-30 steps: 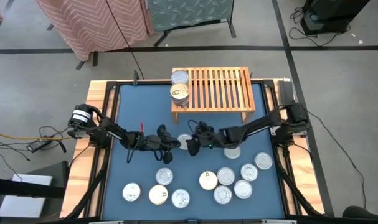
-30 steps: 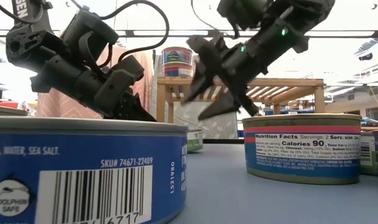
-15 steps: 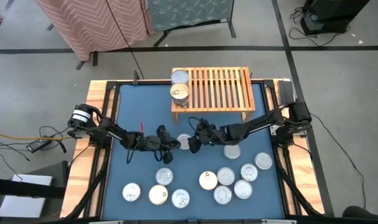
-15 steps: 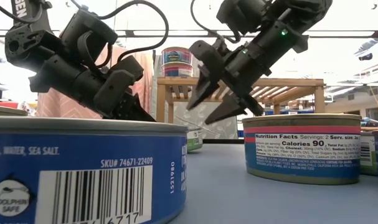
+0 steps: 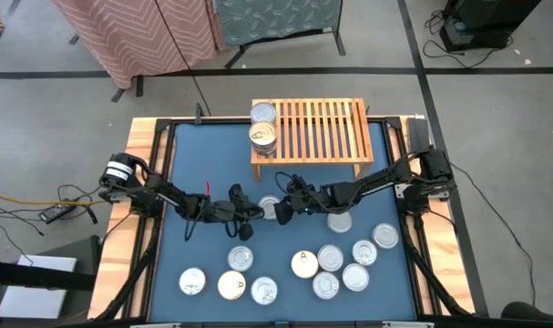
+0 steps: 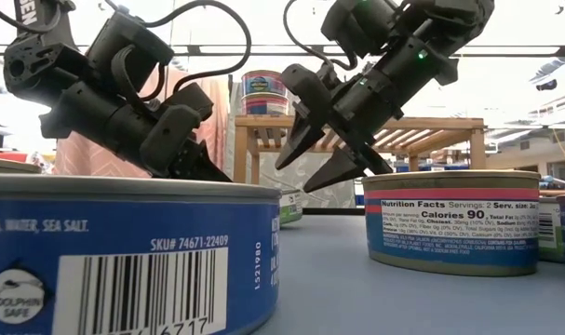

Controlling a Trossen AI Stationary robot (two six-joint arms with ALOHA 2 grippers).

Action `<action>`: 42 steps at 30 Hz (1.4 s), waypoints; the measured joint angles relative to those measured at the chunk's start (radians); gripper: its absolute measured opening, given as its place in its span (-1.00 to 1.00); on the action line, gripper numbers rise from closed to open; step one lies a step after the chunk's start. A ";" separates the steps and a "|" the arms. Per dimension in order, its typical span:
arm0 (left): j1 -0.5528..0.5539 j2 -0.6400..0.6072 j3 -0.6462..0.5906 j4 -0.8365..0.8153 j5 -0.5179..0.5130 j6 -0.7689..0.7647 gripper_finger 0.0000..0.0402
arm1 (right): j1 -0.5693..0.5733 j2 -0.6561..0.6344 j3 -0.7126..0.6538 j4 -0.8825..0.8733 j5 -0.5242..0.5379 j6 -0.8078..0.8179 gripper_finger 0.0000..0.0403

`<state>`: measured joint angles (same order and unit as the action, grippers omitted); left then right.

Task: Stack canned seafood by type on shelf
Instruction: Stack the green tuna can on top of the other green tuna cans on the shelf

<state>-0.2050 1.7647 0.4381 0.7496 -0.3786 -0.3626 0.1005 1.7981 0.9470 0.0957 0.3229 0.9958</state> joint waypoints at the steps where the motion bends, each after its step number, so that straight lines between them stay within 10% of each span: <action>1: -0.002 0.001 0.000 0.002 -0.002 -0.005 -0.99 | 0.000 0.000 0.000 -0.001 0.000 0.000 0.30; 29: -0.025 0.011 -0.002 0.003 -0.055 -0.009 -0.99 | -0.020 0.115 -0.005 0.136 -0.103 0.057 0.31; 42: -0.026 0.014 -0.005 0.046 -0.030 0.042 -0.98 | -0.055 0.111 -0.007 0.164 -0.185 0.021 -0.81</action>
<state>-0.2310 1.7782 0.4332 0.7953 -0.4082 -0.3202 0.0454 1.9086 0.9403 0.2593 0.1376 1.0165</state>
